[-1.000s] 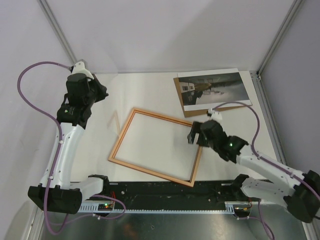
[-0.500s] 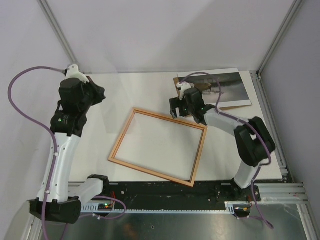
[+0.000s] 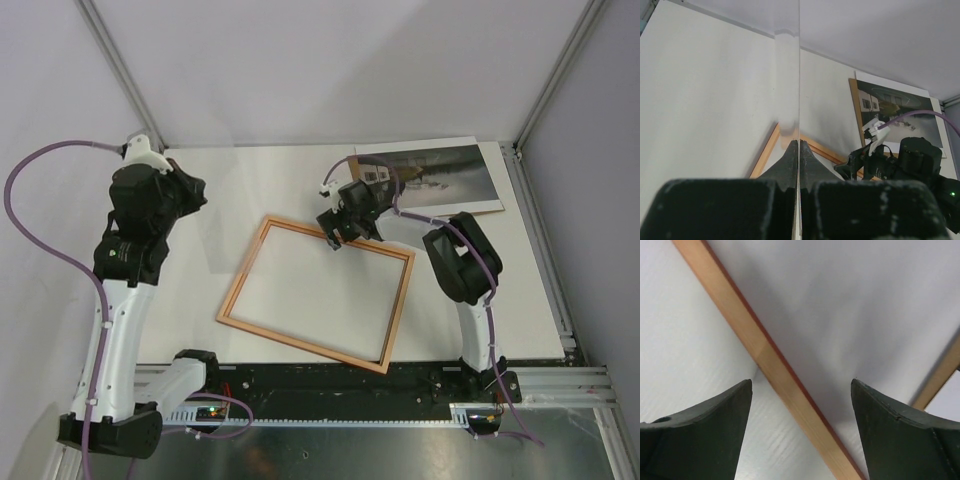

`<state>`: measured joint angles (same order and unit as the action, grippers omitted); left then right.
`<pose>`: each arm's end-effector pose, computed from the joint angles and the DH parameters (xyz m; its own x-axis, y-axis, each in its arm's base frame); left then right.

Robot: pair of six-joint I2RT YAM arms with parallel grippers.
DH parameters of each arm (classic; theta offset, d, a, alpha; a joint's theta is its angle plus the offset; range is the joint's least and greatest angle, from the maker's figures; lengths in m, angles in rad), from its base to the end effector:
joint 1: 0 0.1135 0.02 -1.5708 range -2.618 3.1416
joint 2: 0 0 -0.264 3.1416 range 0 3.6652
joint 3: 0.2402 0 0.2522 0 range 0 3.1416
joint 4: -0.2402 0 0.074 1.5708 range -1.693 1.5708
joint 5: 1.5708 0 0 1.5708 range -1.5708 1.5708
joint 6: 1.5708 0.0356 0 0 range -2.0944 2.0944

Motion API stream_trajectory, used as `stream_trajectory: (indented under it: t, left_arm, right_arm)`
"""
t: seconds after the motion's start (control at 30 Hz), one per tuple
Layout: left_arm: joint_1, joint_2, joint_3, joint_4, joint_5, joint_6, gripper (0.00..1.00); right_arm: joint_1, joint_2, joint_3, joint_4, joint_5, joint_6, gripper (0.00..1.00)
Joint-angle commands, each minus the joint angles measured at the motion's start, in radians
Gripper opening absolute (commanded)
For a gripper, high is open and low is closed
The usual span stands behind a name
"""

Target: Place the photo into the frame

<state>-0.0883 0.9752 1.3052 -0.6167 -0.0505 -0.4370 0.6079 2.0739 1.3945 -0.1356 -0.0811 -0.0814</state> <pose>0.1887 -0.0149 0.4372 -0.2721 -0.4002 -0.8751 -0.0831 0.9158 -0.3930 0.3683 0.2597 0.1579 -0.5454 -0.4782 -0.6884 -0.6614 0.7500 0.0030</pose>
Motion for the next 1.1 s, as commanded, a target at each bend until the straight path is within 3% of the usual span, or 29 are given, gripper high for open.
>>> stream_trajectory:
  t: [0.0, 0.17, 0.33, 0.47, 0.77, 1.07]
  left_arm:
    - [0.007, -0.034, 0.028, 0.023, -0.018, -0.008, 0.0]
    - [0.008, -0.039, 0.041, 0.019, -0.033, -0.003, 0.0]
    - [0.007, -0.026, 0.075, 0.018, -0.046, 0.0, 0.0]
    - [0.007, -0.011, 0.103, 0.018, -0.05, -0.004, 0.0]
    - [0.007, -0.001, 0.18, 0.018, -0.071, -0.024, 0.0]
    - [0.007, 0.039, 0.252, 0.021, -0.017, -0.077, 0.0]
  right_arm:
    - [0.03, 0.036, 0.062, -0.073, 0.018, -0.049, 0.82]
    - [0.04, 0.062, 0.08, -0.118, 0.033, -0.054, 0.65]
    - [0.041, 0.047, 0.086, -0.138, 0.048, -0.047, 0.23]
    - [0.041, 0.02, 0.115, -0.166, 0.055, -0.045, 0.05]
    - [0.014, -0.058, 0.151, -0.241, 0.129, 0.008, 0.0]
    - [-0.048, -0.228, 0.035, -0.264, 0.199, 0.197, 0.0]
